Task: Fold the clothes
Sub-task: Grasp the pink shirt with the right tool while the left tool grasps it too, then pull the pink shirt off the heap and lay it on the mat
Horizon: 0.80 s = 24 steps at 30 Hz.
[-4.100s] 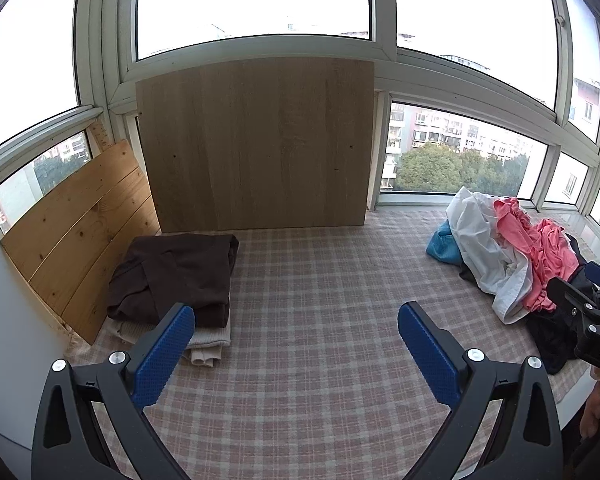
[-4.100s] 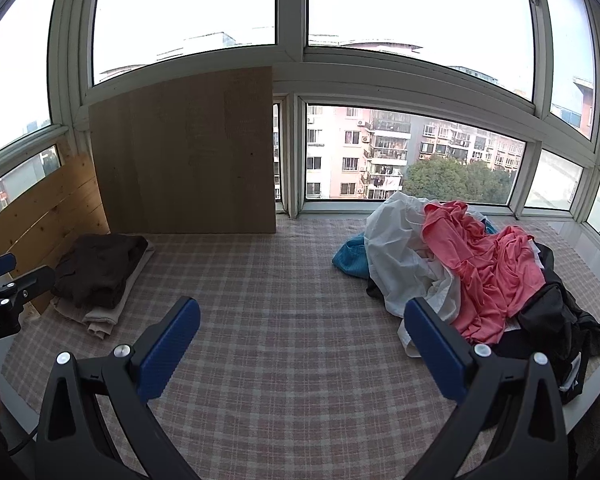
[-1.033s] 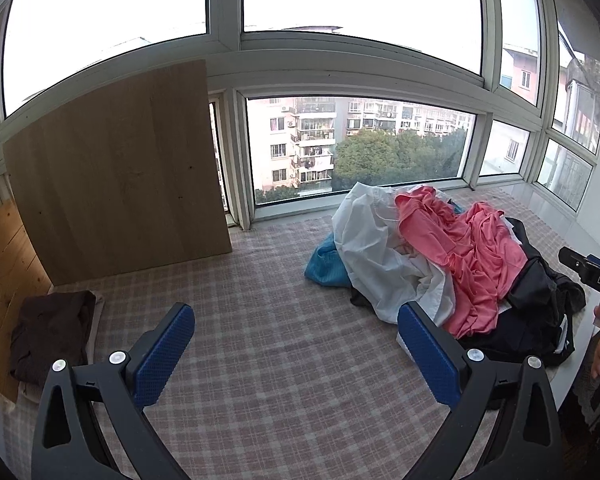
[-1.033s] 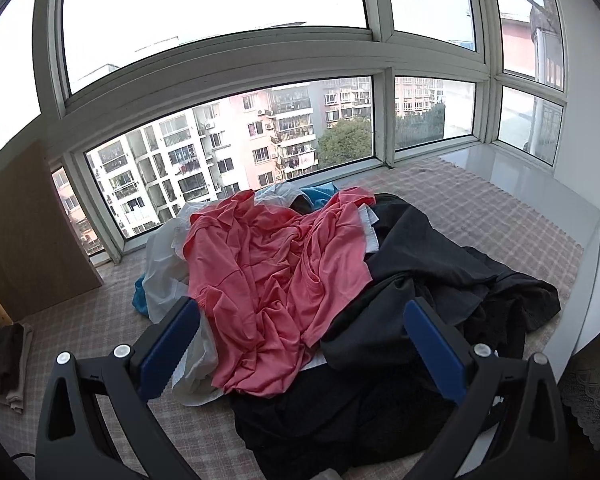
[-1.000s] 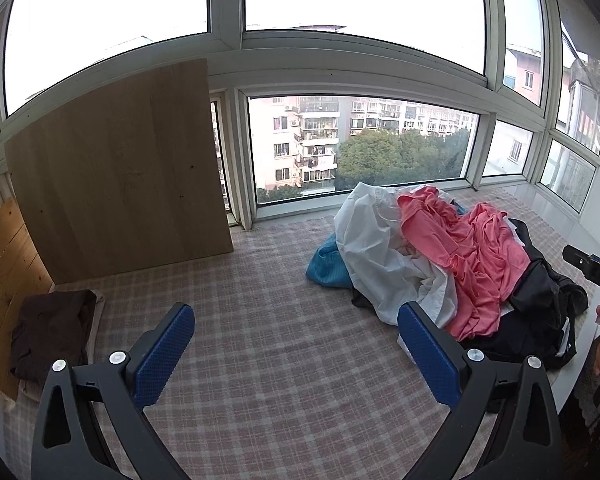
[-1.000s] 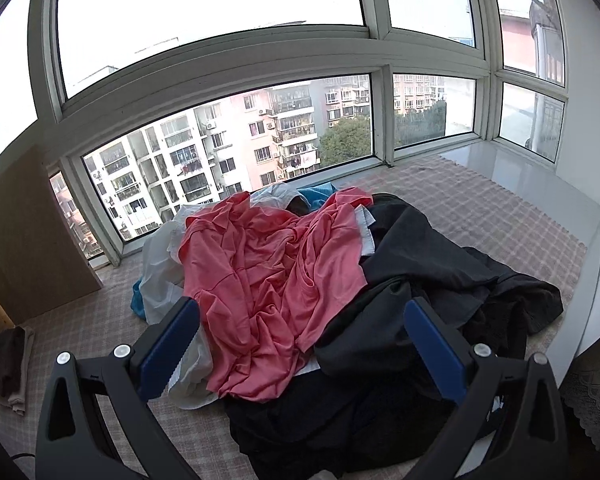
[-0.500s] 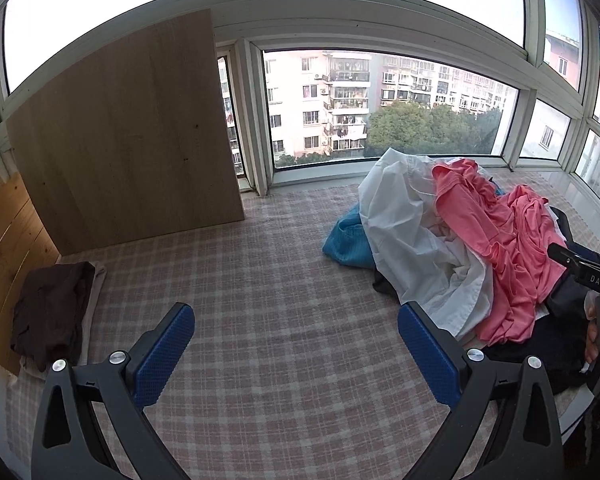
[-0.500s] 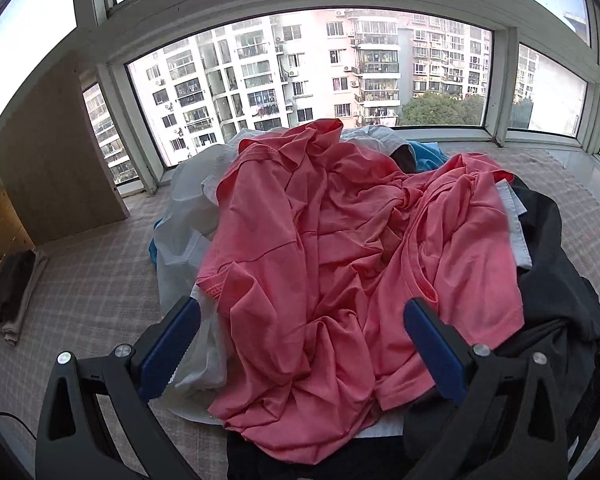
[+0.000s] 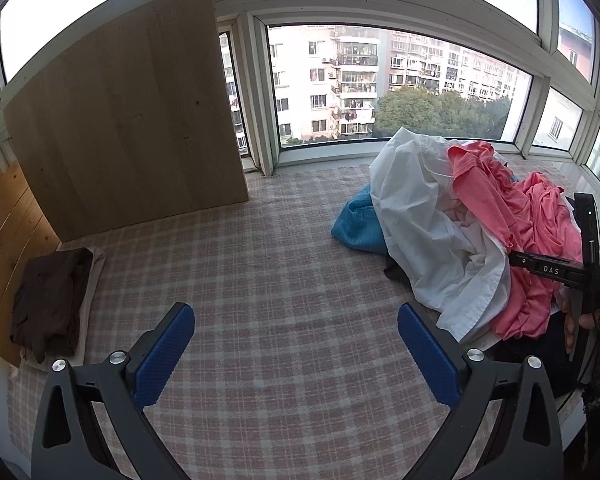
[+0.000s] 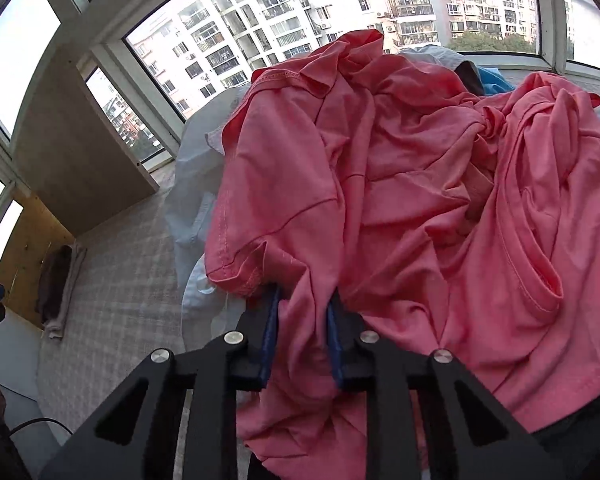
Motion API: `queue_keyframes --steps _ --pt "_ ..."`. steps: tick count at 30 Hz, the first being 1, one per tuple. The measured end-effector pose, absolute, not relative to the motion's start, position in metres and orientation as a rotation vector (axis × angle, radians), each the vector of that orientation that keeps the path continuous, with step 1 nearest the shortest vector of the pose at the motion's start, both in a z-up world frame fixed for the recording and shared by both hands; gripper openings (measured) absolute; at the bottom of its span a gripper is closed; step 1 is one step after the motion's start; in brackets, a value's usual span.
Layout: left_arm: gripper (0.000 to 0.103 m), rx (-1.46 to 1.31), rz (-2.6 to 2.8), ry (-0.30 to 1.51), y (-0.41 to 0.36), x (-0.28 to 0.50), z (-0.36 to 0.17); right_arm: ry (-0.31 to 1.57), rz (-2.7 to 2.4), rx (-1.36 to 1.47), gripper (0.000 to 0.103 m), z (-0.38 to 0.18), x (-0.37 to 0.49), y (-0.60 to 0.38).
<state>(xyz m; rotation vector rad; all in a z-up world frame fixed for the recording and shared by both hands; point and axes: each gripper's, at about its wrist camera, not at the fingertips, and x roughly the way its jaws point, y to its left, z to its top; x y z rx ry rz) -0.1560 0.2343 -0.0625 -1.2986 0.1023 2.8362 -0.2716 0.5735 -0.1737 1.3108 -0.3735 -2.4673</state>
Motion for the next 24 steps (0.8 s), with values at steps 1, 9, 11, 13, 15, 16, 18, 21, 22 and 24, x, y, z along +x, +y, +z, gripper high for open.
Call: queue_keyframes --steps 1,9,11,13,15,16,18,21,22,24 --pt "0.102 -1.298 2.833 0.106 0.236 -0.156 -0.063 -0.378 -2.473 1.306 0.009 -0.171 -0.270 0.575" --pt "0.102 -1.286 2.837 0.113 0.234 -0.153 -0.060 -0.447 -2.589 1.047 0.008 -0.092 -0.252 0.610" --pt "0.102 -1.283 2.840 0.109 0.232 -0.152 -0.060 -0.443 -2.636 0.940 0.007 -0.054 -0.249 0.623" --pt "0.102 -1.272 2.849 0.103 0.229 -0.150 -0.057 -0.433 -2.648 0.847 0.005 -0.017 -0.248 0.626" --pt "0.102 -1.254 2.863 0.086 0.223 -0.148 -0.054 -0.381 -2.652 0.756 0.005 0.021 -0.247 0.615" --pt "0.102 -1.241 2.873 0.074 0.218 -0.146 -0.051 -0.350 -2.639 0.722 0.005 0.039 -0.244 0.604" --pt "0.102 -1.211 2.898 0.050 0.209 -0.141 -0.043 -0.286 -2.608 0.654 0.005 0.074 -0.239 0.582" --pt "0.102 -1.150 2.944 0.017 0.187 -0.128 -0.028 -0.177 -2.512 0.587 0.005 0.116 -0.221 0.521" --pt "0.102 -1.128 2.961 0.008 0.178 -0.123 -0.022 -0.143 -2.469 0.582 0.005 0.125 -0.214 0.497" --pt "0.102 -1.084 2.994 -0.007 0.157 -0.111 -0.009 -0.097 -2.370 0.577 0.005 0.139 -0.202 0.451"
